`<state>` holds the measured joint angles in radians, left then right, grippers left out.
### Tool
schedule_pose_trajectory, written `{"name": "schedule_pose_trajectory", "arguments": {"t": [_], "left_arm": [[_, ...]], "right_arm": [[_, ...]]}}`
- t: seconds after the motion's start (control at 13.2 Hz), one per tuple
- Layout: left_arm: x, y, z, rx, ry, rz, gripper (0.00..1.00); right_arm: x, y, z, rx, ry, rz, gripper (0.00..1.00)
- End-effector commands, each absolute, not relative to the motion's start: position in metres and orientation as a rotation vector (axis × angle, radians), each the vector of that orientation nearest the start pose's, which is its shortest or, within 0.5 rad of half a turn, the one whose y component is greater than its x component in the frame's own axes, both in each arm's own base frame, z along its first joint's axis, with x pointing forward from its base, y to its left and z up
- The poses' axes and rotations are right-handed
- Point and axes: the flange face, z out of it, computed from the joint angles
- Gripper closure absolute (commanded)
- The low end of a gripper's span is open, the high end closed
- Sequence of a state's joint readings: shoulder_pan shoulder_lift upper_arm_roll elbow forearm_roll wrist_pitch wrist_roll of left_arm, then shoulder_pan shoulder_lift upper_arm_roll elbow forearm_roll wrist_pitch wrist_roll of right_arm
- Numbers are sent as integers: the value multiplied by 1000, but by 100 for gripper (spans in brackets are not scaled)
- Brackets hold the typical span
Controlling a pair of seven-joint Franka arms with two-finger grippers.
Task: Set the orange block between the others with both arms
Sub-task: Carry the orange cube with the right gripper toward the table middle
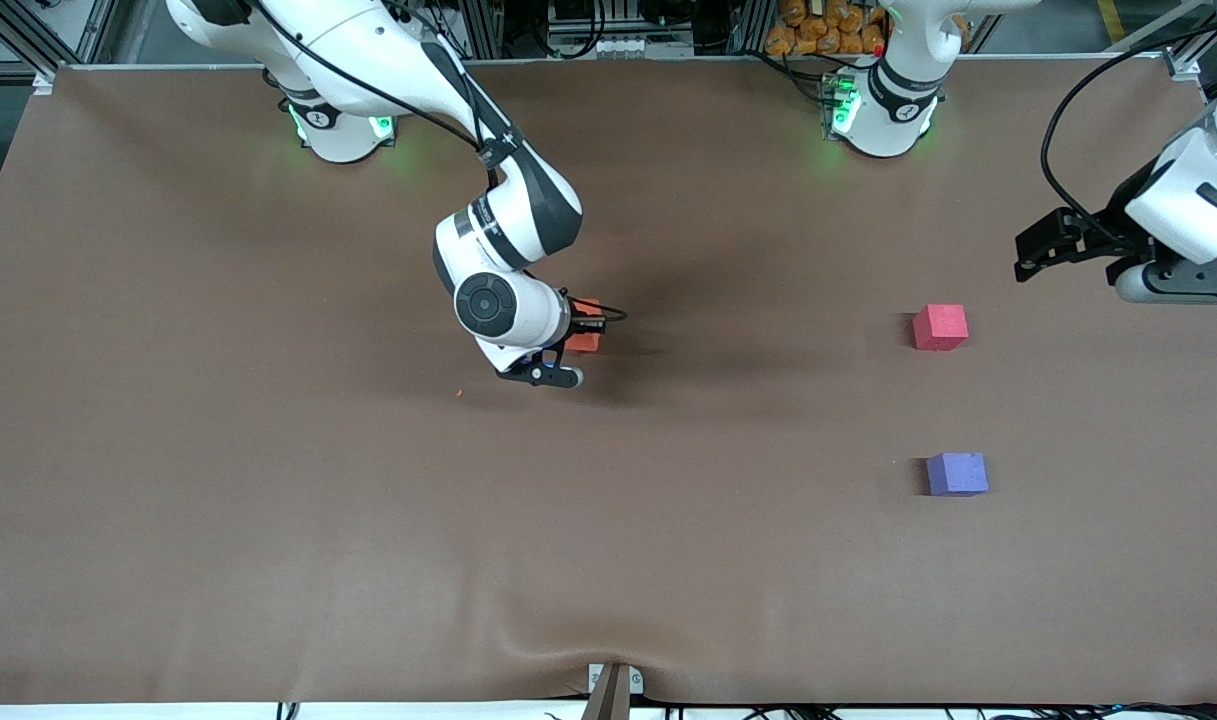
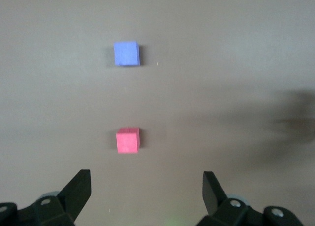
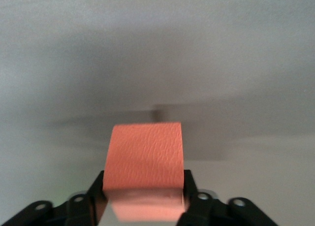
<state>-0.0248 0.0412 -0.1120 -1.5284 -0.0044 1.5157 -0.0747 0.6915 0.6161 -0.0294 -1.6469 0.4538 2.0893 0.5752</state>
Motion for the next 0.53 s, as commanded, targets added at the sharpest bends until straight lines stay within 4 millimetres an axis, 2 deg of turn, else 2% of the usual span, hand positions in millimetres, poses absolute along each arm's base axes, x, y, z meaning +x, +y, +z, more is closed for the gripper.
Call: {"name": "schedule_pose_trajectory", "arguments": {"t": [0.0, 0.15, 0.23, 0.3, 0.38, 0.46], "left_arm": [[550, -106, 616, -3151, 173, 137, 0], [548, -124, 606, -3145, 236, 189, 0], [546, -132, 604, -3141, 258, 201, 0], [545, -139, 600, -3135, 272, 220, 0], [547, -147, 584, -3123, 293, 283, 0], [546, -151, 578, -3111, 305, 330, 0]], "right_arm": [[522, 420, 251, -2877, 246, 487, 0], [541, 398, 259, -2860, 298, 478, 0], [550, 385, 269, -2850, 321, 469, 0], [561, 364, 279, -2841, 341, 477, 0], [571, 340, 287, -2830, 308, 507, 0], [578, 315, 302, -2817, 236, 529, 0]]}}
